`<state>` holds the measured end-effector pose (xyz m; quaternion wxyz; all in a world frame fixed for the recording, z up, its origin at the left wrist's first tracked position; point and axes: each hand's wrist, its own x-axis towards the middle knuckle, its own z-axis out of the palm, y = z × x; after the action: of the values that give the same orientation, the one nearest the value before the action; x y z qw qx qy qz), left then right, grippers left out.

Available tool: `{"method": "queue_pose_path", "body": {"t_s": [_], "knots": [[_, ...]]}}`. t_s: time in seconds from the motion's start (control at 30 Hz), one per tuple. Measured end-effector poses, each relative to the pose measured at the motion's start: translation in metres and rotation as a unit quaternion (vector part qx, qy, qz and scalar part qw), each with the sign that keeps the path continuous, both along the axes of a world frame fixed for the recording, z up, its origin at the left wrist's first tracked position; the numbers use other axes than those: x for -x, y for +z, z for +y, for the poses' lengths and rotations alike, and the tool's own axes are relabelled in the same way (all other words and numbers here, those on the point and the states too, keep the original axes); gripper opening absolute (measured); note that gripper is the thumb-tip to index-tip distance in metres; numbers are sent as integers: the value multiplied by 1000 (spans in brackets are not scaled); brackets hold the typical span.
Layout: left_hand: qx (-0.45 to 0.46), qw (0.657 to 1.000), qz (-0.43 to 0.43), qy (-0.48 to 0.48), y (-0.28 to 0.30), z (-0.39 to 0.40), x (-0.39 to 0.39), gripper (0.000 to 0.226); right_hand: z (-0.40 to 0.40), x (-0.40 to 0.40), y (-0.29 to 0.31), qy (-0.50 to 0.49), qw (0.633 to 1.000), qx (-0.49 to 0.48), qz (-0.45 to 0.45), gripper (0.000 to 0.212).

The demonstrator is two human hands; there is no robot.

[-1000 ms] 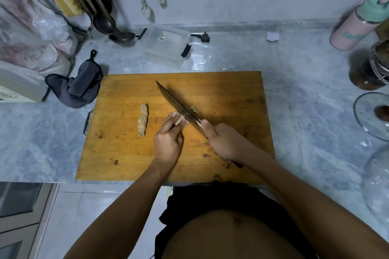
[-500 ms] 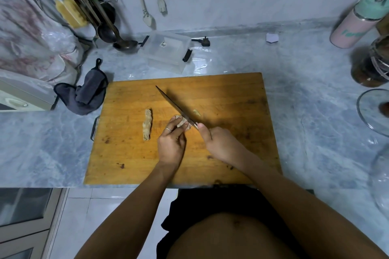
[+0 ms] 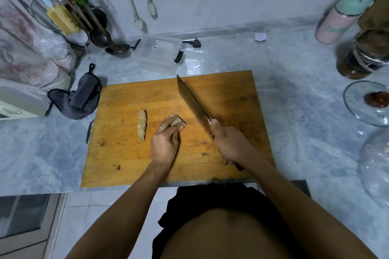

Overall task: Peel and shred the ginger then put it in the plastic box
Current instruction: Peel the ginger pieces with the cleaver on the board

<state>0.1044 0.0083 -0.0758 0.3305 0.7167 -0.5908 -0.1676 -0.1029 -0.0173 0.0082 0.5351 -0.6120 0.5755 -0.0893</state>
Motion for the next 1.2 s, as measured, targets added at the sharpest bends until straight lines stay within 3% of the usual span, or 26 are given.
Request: {"method": "queue_pose_path", "body": {"t_s": [0.23, 0.5, 0.6, 0.77, 0.9, 1.1, 1.2], "knots": [[-4, 995, -97, -22, 13, -1, 5, 29, 4, -6, -5, -22, 999, -39, 5, 78], [-68, 989, -126, -34, 23, -13, 3, 37, 8, 40, -5, -100, 995, -27, 2, 72], [-87, 991, -96, -22, 26, -16, 2, 35, 11, 38, -2, -80, 996, -27, -10, 72], [-152, 982, 31, 104, 33, -17, 11, 30, 21, 30, -4, -53, 998, -40, -21, 68], [-143, 975, 103, 132, 31, -10, 12, 26, 22, 31, 0, -49, 998, -34, -16, 67], [-65, 990, 79, 100, 24, 6, 19, 24, 25, 18, 8, 19, 1000, -21, 5, 71], [-78, 996, -22, 46, 21, 12, 24, 28, 26, 10, 14, 51, 998, -17, 23, 71]]}}
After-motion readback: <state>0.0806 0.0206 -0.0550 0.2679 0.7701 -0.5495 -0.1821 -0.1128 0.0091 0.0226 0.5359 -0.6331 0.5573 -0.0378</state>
